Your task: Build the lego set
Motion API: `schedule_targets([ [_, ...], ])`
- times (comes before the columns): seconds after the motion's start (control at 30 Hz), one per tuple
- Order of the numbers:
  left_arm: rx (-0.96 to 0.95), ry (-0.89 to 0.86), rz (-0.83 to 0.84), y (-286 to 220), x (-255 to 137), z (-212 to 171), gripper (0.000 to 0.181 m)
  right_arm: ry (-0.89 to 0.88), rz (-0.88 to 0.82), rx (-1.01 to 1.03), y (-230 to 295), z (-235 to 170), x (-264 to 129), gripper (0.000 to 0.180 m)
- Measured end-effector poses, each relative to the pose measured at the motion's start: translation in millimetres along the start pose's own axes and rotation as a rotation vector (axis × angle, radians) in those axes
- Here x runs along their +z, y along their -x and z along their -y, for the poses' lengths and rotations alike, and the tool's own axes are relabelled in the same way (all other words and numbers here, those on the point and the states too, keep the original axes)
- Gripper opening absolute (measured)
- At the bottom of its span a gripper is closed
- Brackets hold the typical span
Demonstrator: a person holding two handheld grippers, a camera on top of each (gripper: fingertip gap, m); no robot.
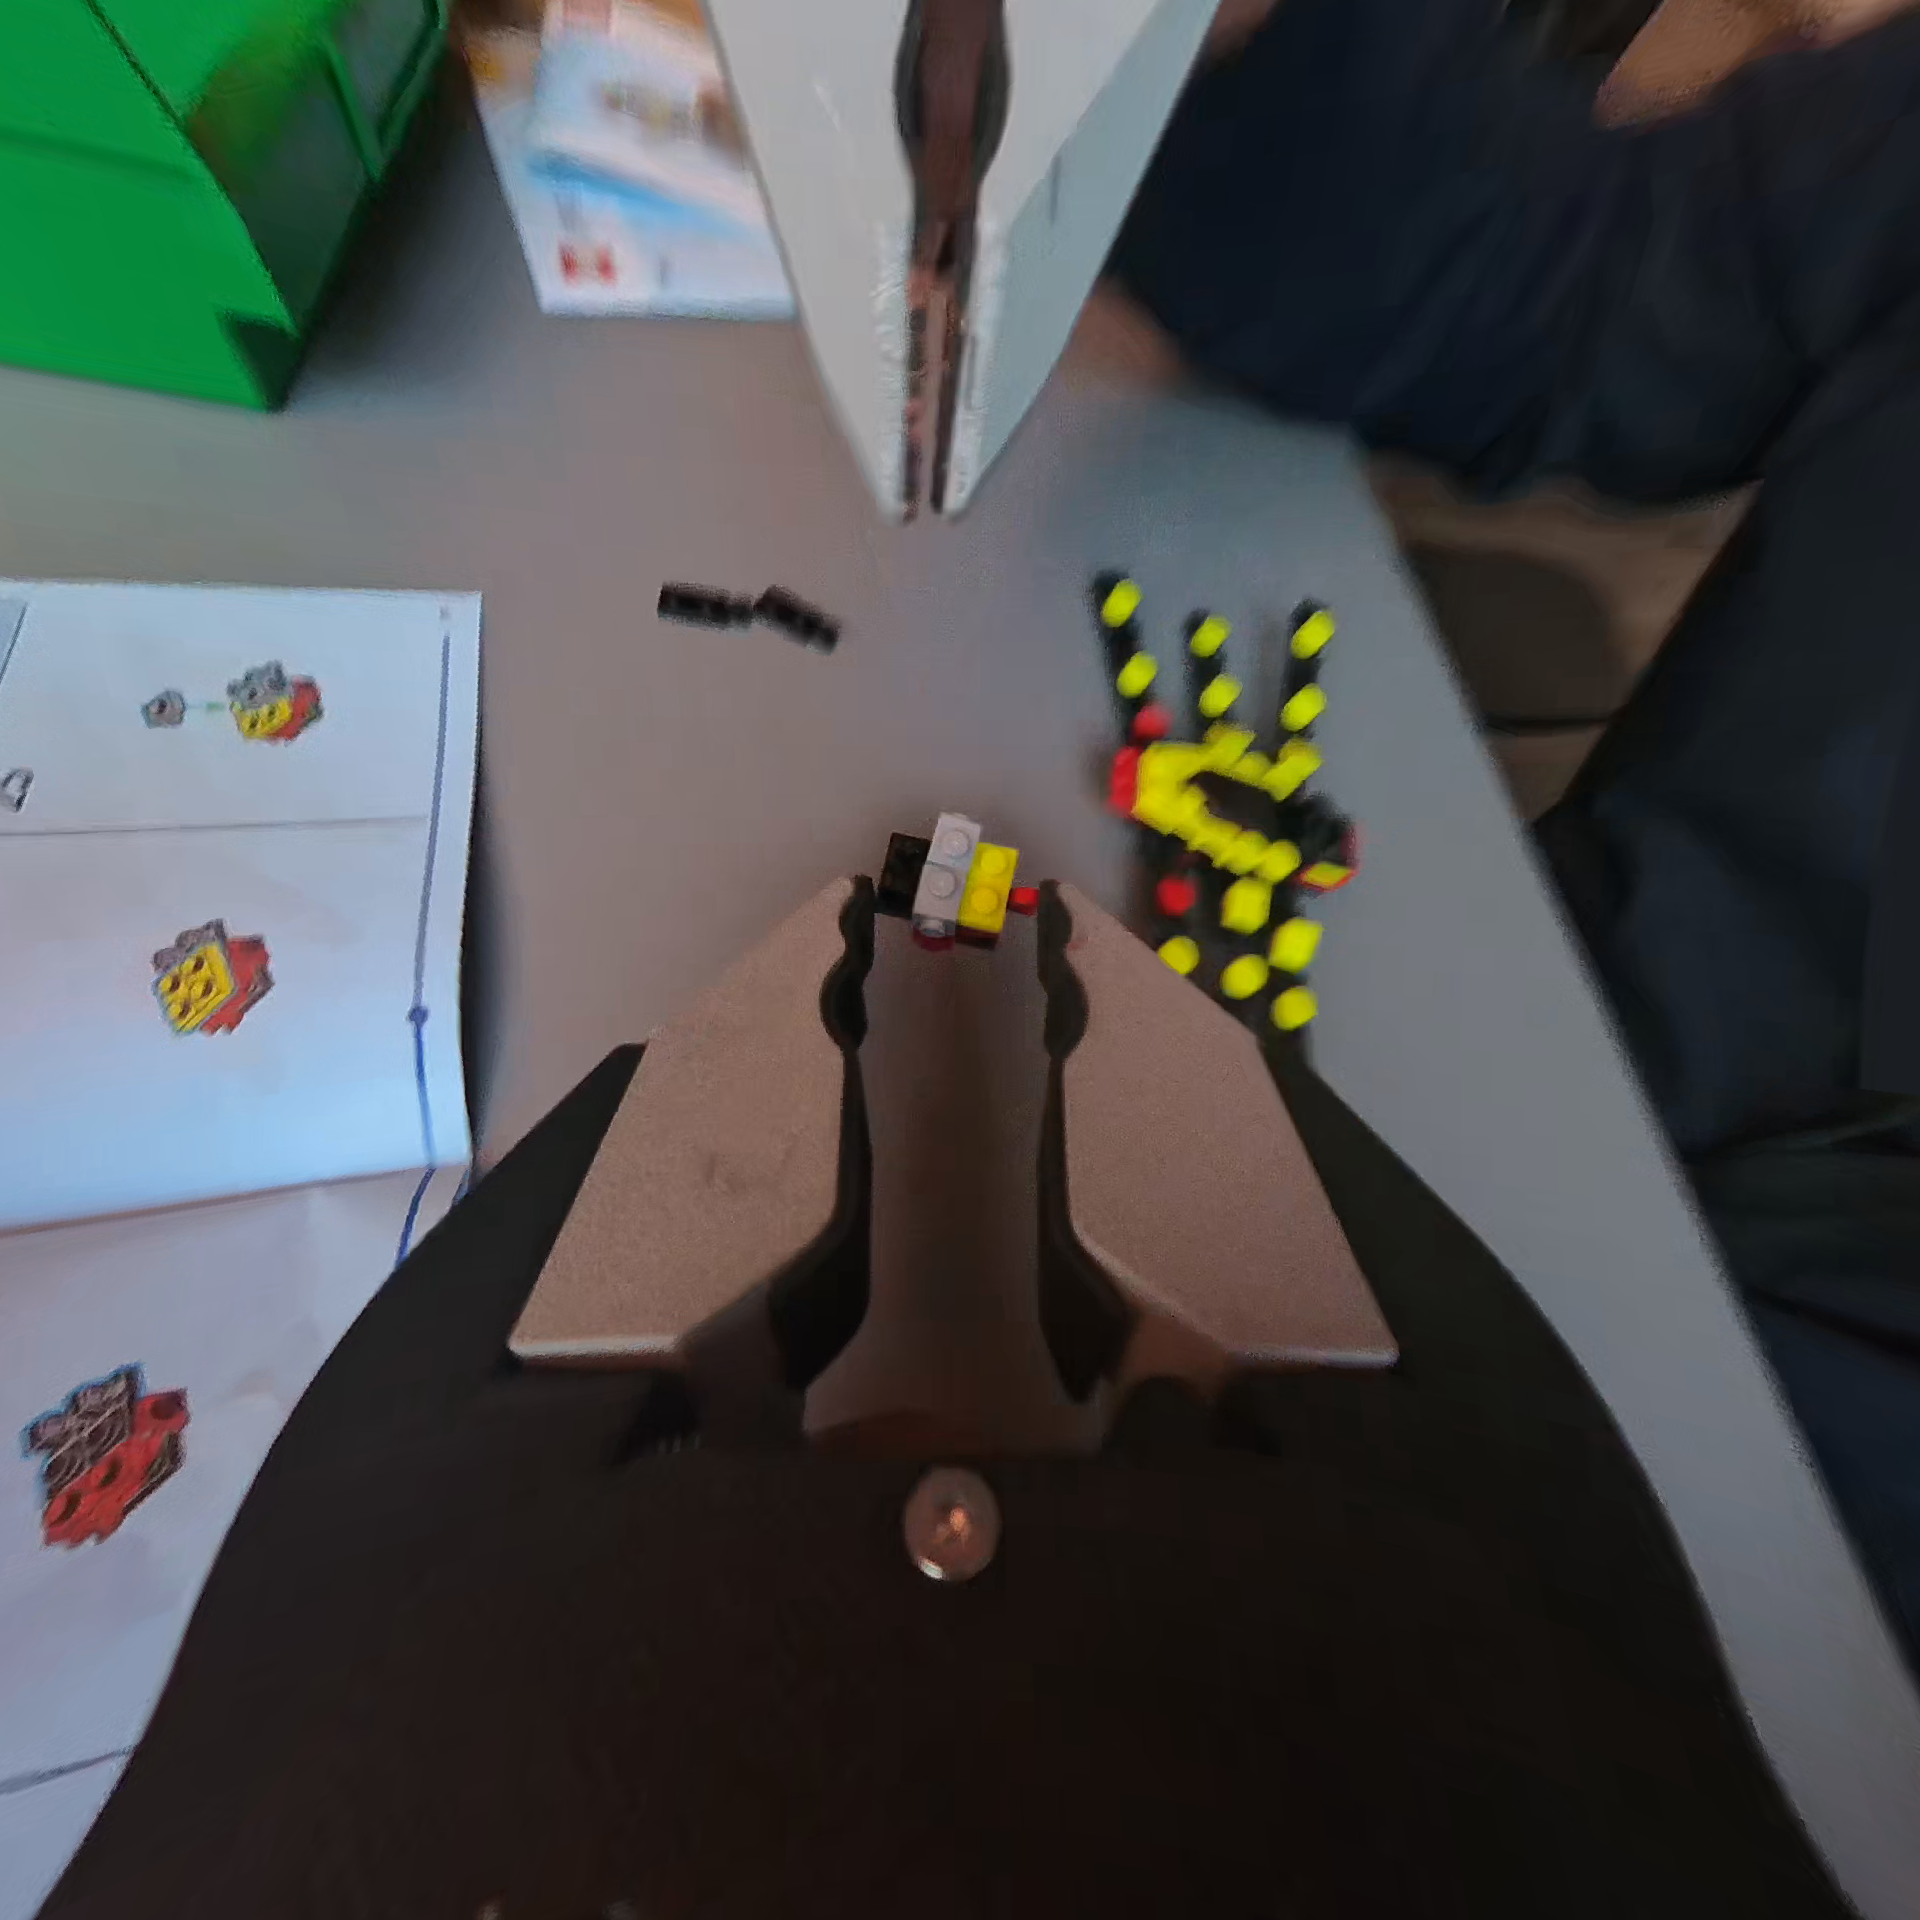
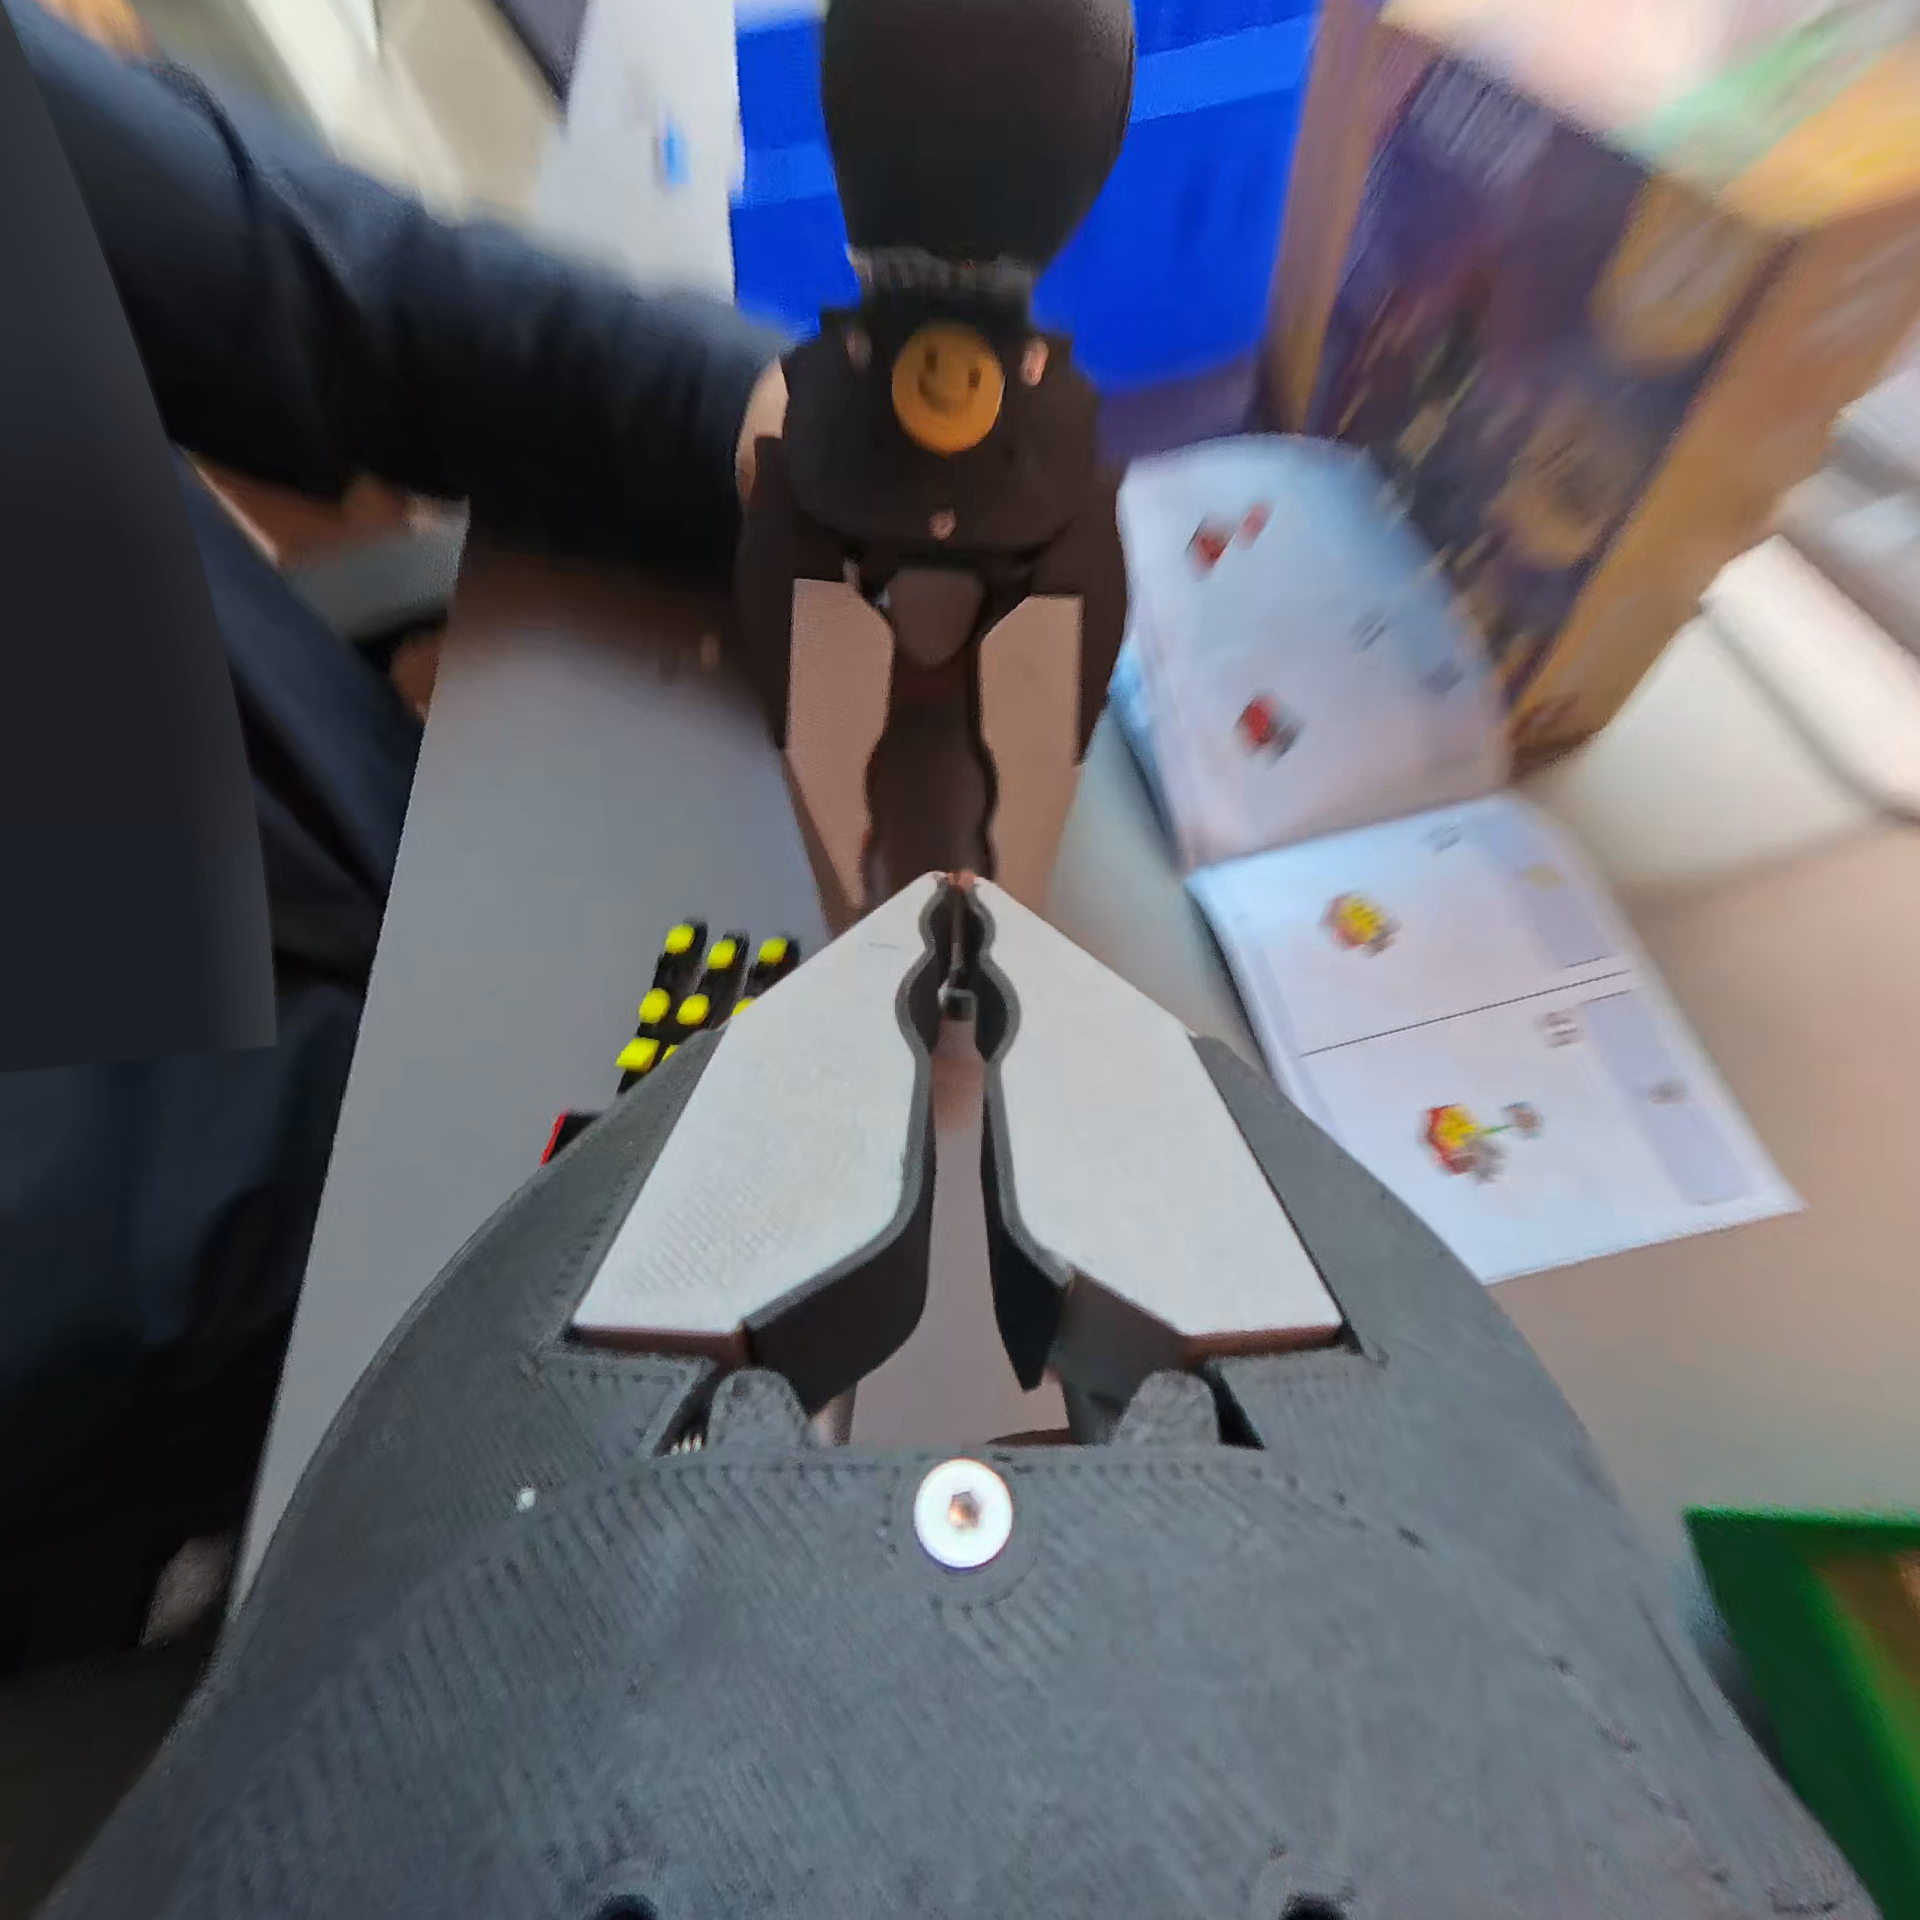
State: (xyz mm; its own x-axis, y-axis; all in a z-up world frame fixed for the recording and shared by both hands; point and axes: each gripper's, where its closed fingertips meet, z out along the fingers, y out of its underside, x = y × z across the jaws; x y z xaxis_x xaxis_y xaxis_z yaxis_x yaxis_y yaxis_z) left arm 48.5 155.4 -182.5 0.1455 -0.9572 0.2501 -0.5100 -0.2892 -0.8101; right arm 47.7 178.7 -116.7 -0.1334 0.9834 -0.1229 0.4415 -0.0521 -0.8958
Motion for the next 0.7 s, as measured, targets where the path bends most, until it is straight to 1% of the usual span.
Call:
schedule_targets([
  [0.03, -0.036, -0.083, -0.057, -6.2, -6.5, 13.4, 0.028, -0.068, -0.012, -0.012, -1.4, 5.5, -6.4, 0.0],
  [0.07, -0.074, -0.172, -0.118, -11.8, -14.9, 27.9, 0.028, -0.134, -0.006, -0.022, -0.5, 10.8, -12.2, 0.0],
  [0.17, -0.156, -0.404, -0.273, -23.1, -43.2, 62.0, 0.028, -0.279, 0.059, -0.043, 9.0, 25.9, -28.3, 0.018],
  [0.23, -0.18, -0.499, -0.365, -32.5, -58.7, 75.6, 0.028, -0.347, 0.099, -0.08, 18.5, 35.2, -36.7, 0.018],
  [0.27, -0.189, -0.531, -0.41, -37.9, -64.7, 80.5, 0.028, -0.371, 0.117, -0.107, 25.1, 39.9, -39.3, 0.021],
  [0.37, -0.206, -0.574, -0.544, -54.9, -75.0, 88.1, 0.028, -0.389, 0.146, -0.238, 50.3, 48.9, -37.1, 0.032],
  [0.47, -0.222, -0.58, -0.713, -75.0, -78.6, 88.4, 0.028, -0.351, 0.075, -0.396, 66.4, 51.7, -21.0, 0.037],
  [0.53, -0.224, -0.554, -0.795, -85.9, -74.7, 83.3, 0.029, -0.326, 0.032, -0.492, 76.6, 52.6, -9.3, 0.037],
  [0.63, -0.225, -0.519, -0.814, -90.4, -65.8, 77.8, 0.029, -0.29, 0.013, -0.591, 89.4, 49.4, 4.0, 0.032],
  [0.7, -0.217, -0.509, -0.821, -92.7, -65.4, 76.4, 0.028, -0.283, -0.003, -0.62, 89.9, 47.6, 7.5, 0.017],
])
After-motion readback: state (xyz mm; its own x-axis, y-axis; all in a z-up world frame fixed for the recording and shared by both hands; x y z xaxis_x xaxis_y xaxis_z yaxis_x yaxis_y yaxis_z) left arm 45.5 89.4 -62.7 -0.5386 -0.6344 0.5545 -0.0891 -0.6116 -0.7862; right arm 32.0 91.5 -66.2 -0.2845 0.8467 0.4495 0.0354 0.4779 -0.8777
